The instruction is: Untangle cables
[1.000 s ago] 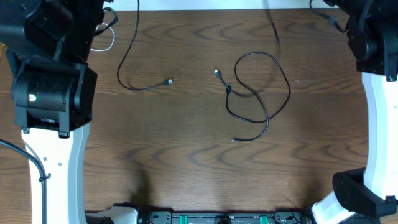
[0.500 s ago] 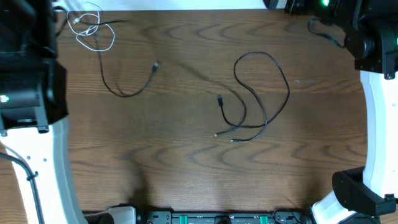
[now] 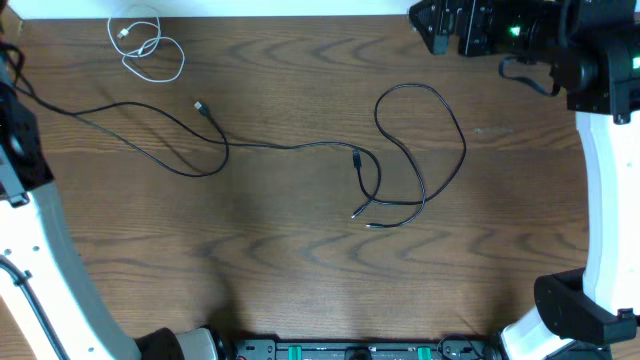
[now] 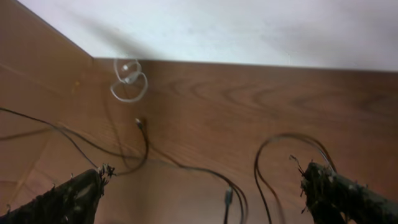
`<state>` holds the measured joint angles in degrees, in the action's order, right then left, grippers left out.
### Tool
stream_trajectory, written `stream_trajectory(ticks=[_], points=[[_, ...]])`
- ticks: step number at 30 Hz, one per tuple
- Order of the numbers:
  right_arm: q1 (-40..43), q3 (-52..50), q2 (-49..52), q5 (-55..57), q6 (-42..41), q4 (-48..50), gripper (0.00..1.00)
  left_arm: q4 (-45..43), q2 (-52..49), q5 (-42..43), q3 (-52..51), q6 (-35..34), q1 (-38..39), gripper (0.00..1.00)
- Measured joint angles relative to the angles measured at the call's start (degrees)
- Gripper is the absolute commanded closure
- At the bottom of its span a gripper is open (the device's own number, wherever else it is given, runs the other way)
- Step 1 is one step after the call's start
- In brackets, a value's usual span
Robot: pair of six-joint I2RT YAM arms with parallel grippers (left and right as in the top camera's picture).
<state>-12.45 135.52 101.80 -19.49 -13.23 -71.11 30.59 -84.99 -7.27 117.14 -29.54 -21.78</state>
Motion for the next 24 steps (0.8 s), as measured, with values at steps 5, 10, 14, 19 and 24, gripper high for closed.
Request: stream_trajectory(ticks=[5,10,14,19,24], points=[[0.00,-3.19,0.00,0.46,1.40,-1.33,0.01,3.34,-2.27,-2.32,0.00,2.51,-4.02,0.92],[0.00,-7.45,0.00,0.68,1.90,-1.27,0.01,7.69,-5.46,-3.21,0.00,3.96,-6.23,0.93],[0.00,-10.14,0.00,0.90,2.01,-0.87,0.01,10.45,-8.94,-3.45,0.00,4.35,-7.06,0.93],[0.00,-11.74,0.00,0.94,2.16,-0.63,0.01,12.96,-14.14,-5.33,0.00,4.13,-7.91,0.92],[0.00,-12.15,0.00,0.94,2.19,-0.68,0.01,13.27,-19.06,-6.91,0.00,4.09,-10.14,0.93]])
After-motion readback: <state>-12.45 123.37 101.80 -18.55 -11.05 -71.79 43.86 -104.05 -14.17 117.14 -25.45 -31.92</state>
